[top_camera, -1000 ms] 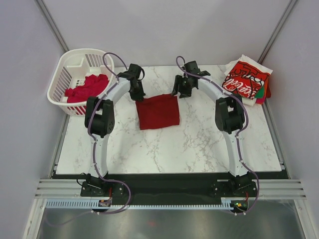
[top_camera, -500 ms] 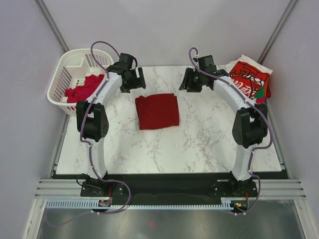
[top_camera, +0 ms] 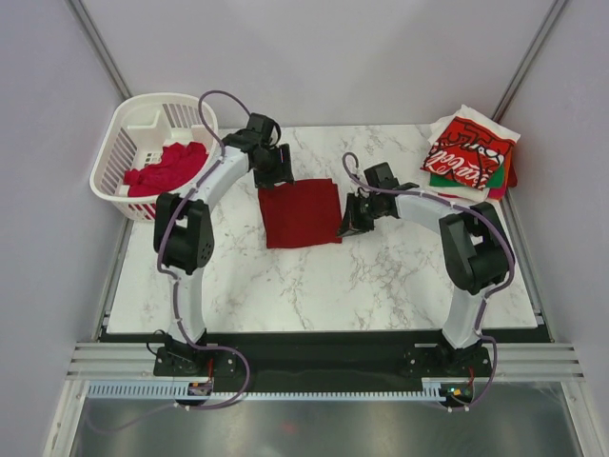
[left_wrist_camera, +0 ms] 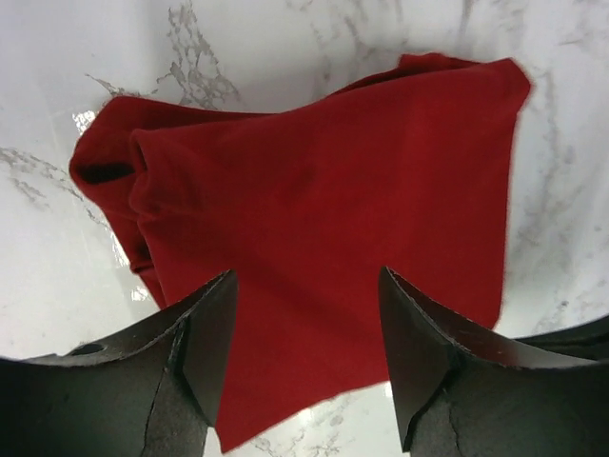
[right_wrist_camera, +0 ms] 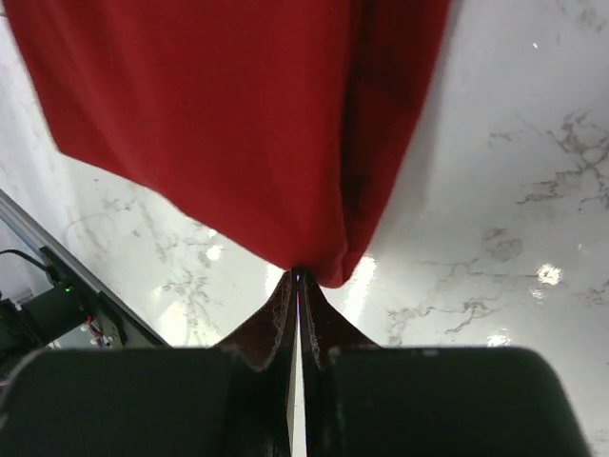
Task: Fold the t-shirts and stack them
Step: Fold the tshirt
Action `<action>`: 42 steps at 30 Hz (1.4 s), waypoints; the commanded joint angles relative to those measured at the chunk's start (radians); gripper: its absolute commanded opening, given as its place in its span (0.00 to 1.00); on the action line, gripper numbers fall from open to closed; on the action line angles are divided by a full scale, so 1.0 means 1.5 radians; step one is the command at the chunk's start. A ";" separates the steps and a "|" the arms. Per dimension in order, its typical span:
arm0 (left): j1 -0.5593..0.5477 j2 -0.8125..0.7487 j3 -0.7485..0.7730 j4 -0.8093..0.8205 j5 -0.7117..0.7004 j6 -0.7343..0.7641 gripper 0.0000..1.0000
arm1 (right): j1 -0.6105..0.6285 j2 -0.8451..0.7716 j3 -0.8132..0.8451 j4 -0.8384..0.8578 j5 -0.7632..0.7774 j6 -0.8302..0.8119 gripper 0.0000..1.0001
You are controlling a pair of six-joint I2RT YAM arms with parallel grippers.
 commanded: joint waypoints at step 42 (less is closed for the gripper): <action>0.019 0.175 0.145 0.014 -0.055 0.091 0.65 | 0.009 0.022 -0.123 0.210 -0.008 0.013 0.00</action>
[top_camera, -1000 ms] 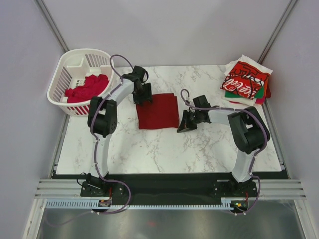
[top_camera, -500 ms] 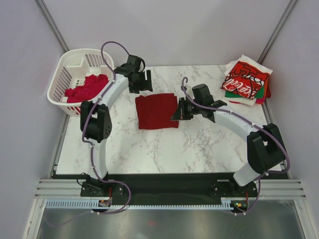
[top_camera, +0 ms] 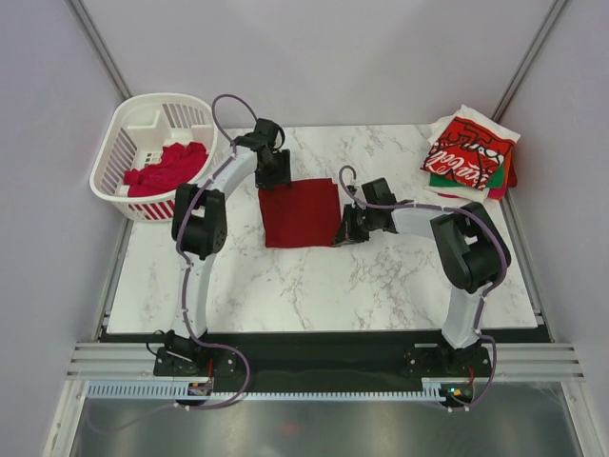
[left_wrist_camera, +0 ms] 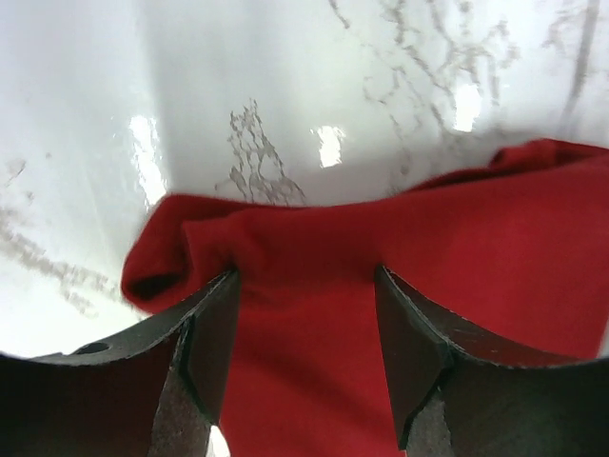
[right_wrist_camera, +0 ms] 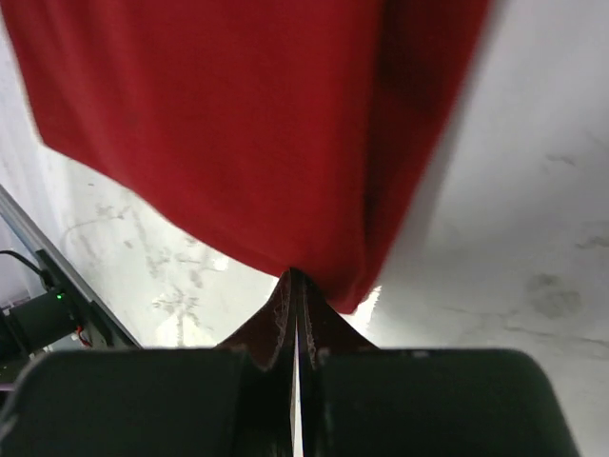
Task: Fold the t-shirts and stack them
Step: Fold the tshirt
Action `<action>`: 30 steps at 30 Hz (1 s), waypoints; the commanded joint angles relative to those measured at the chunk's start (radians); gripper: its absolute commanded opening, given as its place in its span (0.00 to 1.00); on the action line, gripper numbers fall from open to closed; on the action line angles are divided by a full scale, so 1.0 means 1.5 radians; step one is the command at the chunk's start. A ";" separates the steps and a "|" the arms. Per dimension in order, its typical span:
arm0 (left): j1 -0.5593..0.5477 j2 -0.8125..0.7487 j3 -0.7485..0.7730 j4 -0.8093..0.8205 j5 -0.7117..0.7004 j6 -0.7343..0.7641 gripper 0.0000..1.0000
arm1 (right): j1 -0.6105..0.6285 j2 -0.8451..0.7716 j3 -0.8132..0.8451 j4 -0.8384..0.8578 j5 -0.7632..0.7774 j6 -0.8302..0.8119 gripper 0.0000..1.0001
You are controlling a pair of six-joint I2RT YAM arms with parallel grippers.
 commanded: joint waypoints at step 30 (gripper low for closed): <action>-0.010 -0.418 -0.189 -0.027 0.073 0.017 1.00 | -0.042 -0.150 0.141 -0.140 0.163 -0.086 0.98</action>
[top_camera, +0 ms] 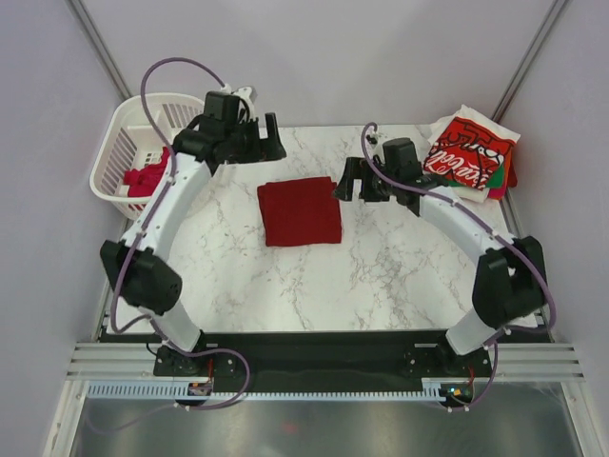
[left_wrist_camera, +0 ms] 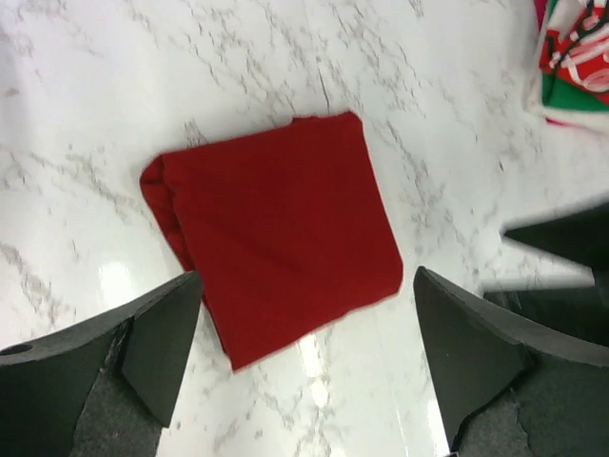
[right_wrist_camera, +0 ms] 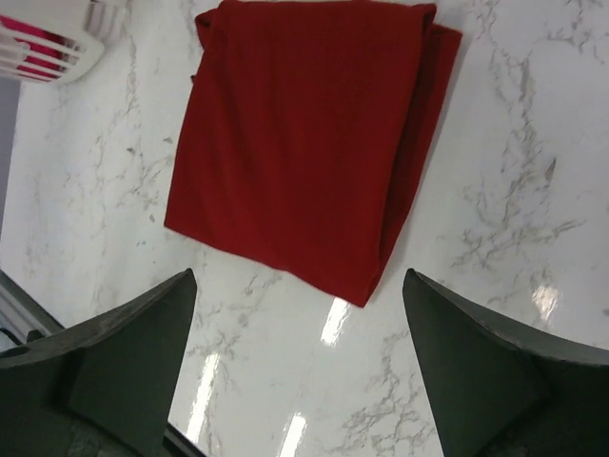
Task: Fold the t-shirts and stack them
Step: Fold the tshirt, then neatly place the folded tshirt to the corner
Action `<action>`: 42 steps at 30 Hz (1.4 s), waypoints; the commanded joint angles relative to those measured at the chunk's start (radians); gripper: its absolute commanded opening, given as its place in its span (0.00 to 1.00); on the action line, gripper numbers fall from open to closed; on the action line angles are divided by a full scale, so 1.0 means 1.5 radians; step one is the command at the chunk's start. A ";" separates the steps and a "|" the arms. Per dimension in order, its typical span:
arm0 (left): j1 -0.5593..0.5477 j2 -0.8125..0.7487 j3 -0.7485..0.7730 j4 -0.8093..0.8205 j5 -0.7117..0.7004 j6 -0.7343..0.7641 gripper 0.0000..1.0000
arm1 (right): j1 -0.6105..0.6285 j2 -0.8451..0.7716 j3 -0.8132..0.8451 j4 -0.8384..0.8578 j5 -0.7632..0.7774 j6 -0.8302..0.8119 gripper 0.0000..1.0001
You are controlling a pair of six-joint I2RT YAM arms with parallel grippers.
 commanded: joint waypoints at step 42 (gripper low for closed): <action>-0.010 -0.631 -0.674 0.025 -0.026 -0.042 1.00 | -0.055 0.565 0.278 0.193 -0.164 0.123 0.00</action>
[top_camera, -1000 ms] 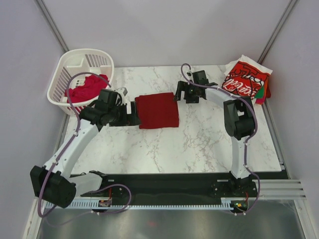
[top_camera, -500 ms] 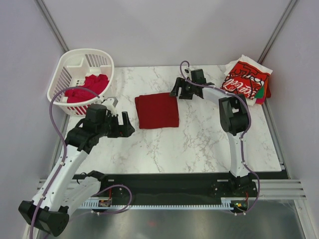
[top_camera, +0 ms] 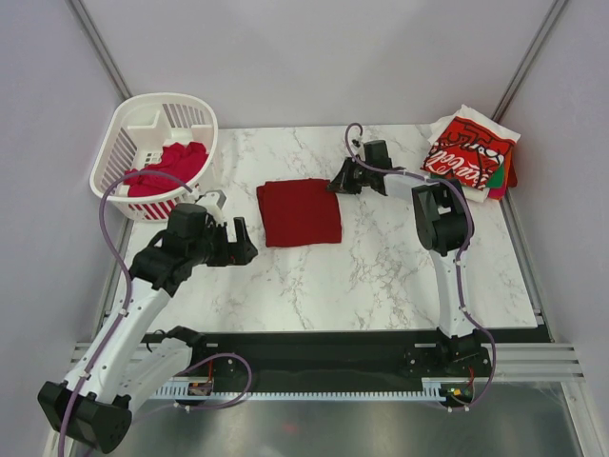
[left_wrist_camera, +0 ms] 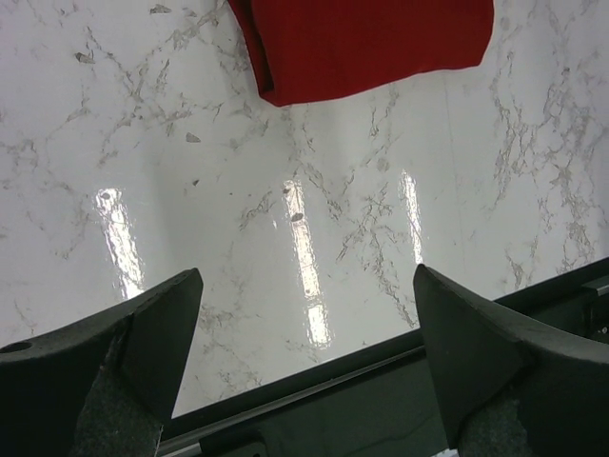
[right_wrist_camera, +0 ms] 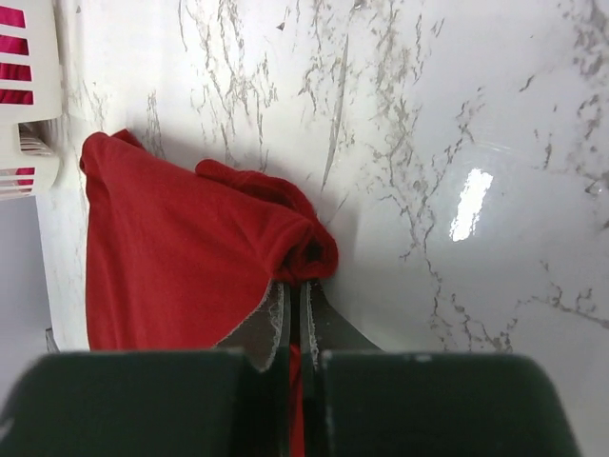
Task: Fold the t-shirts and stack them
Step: Neatly place the folded tshirt to the corner
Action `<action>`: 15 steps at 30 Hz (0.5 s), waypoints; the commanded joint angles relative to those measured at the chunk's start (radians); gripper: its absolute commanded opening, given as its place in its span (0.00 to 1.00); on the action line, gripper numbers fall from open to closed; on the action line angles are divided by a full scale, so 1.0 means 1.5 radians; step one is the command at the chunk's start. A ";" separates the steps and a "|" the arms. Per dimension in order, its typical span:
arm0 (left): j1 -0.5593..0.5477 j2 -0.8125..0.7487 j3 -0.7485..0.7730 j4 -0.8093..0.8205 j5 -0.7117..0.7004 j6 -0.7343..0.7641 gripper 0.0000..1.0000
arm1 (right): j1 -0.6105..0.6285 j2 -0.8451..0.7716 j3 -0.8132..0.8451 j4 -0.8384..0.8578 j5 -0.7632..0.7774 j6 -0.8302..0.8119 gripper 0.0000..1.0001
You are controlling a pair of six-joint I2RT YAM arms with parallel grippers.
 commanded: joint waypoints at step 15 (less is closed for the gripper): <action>0.000 -0.029 -0.007 0.032 -0.018 -0.018 1.00 | -0.025 -0.231 0.010 -0.209 0.085 -0.105 0.00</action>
